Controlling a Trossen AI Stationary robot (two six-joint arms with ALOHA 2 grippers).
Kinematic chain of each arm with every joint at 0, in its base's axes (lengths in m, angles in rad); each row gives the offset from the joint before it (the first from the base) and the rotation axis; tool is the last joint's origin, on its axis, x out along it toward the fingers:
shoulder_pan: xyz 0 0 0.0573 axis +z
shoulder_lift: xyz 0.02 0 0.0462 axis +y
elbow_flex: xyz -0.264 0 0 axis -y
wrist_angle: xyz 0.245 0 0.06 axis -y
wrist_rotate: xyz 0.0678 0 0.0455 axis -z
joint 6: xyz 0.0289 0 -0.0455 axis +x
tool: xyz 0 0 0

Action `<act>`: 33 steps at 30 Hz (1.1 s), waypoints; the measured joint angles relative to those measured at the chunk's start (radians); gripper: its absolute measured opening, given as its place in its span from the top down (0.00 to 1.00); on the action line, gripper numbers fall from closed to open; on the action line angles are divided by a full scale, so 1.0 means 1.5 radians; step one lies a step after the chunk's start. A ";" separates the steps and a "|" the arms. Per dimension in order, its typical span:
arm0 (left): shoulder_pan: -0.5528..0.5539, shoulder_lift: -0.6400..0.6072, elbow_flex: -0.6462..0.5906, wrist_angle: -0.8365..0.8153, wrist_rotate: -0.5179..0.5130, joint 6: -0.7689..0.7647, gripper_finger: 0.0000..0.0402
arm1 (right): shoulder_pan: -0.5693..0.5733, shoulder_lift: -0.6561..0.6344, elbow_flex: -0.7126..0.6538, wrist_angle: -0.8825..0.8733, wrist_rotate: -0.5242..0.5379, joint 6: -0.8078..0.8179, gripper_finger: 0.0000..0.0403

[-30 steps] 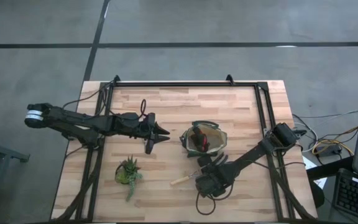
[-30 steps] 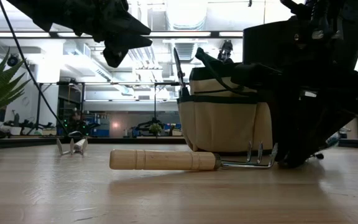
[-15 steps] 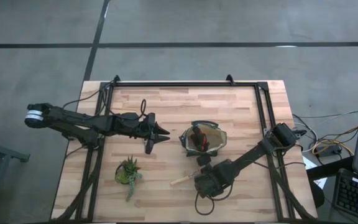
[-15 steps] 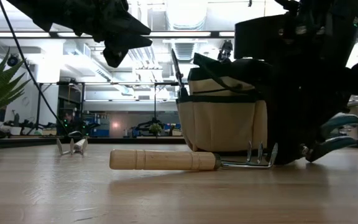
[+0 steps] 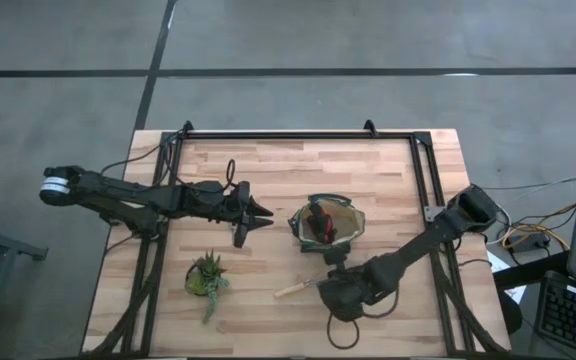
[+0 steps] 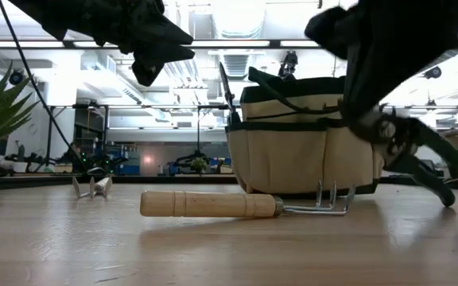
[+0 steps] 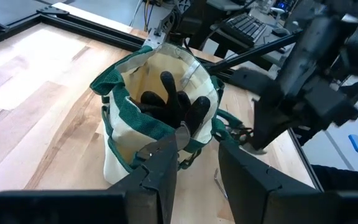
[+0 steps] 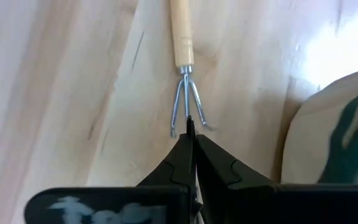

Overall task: Pick & Place Garden tools in Gardening bag
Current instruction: Put the green shear scissors into the green gardening bag

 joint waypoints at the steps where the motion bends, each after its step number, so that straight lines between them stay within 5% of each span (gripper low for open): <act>1: 0.000 0.000 0.000 0.000 0.000 0.000 0.70 | 0.001 -0.005 0.000 0.002 0.001 0.006 0.98; 10: -0.066 0.013 0.000 0.045 0.000 0.041 0.70 | 0.004 -0.022 -0.004 0.010 0.020 0.026 0.98; 20: -0.151 0.131 0.000 0.227 0.002 0.092 0.70 | 0.006 -0.056 -0.006 0.023 0.043 0.040 0.98; 33: -0.147 0.138 0.000 0.246 -0.015 0.104 0.70 | 0.064 -0.175 -0.014 -0.035 0.187 0.142 0.98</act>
